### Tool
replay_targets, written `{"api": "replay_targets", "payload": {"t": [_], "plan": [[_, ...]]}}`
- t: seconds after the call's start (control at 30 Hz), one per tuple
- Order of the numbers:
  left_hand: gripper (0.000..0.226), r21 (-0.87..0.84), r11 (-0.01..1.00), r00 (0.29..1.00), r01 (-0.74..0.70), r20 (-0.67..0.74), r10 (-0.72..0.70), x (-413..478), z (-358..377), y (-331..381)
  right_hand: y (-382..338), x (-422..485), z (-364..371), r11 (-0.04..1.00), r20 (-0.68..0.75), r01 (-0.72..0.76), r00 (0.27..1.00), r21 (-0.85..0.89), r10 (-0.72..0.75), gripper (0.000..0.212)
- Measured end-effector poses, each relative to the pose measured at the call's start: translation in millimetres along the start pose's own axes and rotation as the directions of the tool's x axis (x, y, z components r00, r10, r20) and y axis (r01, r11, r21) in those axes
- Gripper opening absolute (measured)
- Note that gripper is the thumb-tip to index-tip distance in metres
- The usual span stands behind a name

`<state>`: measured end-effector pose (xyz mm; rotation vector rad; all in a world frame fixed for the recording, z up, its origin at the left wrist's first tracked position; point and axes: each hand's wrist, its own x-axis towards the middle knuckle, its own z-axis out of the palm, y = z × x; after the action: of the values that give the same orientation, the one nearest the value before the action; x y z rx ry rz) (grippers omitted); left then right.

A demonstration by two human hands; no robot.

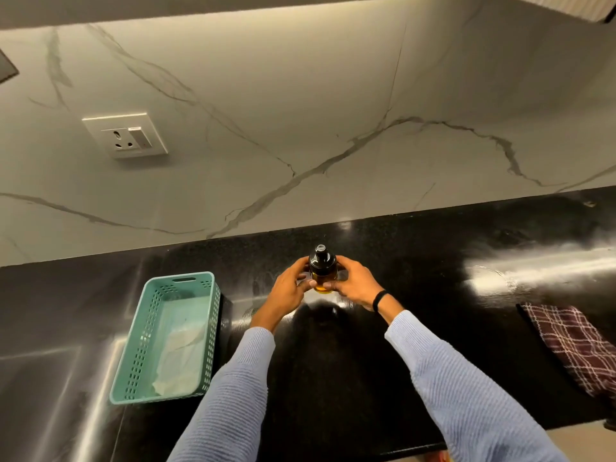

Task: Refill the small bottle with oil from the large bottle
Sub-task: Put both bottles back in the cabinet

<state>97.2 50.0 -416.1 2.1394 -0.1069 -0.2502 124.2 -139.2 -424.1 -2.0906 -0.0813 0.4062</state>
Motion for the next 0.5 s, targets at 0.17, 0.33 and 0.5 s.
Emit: {"api": "replay_targets", "payload": {"t": [0.17, 0.33, 0.5], "plan": [[0.052, 0.01, 0.988, 0.987, -0.156, -0.039, 0.156, -15, -34, 51, -55, -35, -37, 0.984, -0.062, 0.144, 0.989, 0.108, -0.138, 0.06], [0.045, -0.018, 0.936, 0.933, -0.351, -0.088, 0.348, -41, -74, 122, -125, -84, -84, 0.944, -0.073, 0.273, 0.962, 0.184, -0.264, 0.063], [0.037, 0.034, 0.855, 0.841, -0.517, -0.168, 0.515, -71, -107, 202, -203, -139, -134, 0.907, -0.068, 0.41, 0.912, 0.097, -0.405, 0.063]]}}
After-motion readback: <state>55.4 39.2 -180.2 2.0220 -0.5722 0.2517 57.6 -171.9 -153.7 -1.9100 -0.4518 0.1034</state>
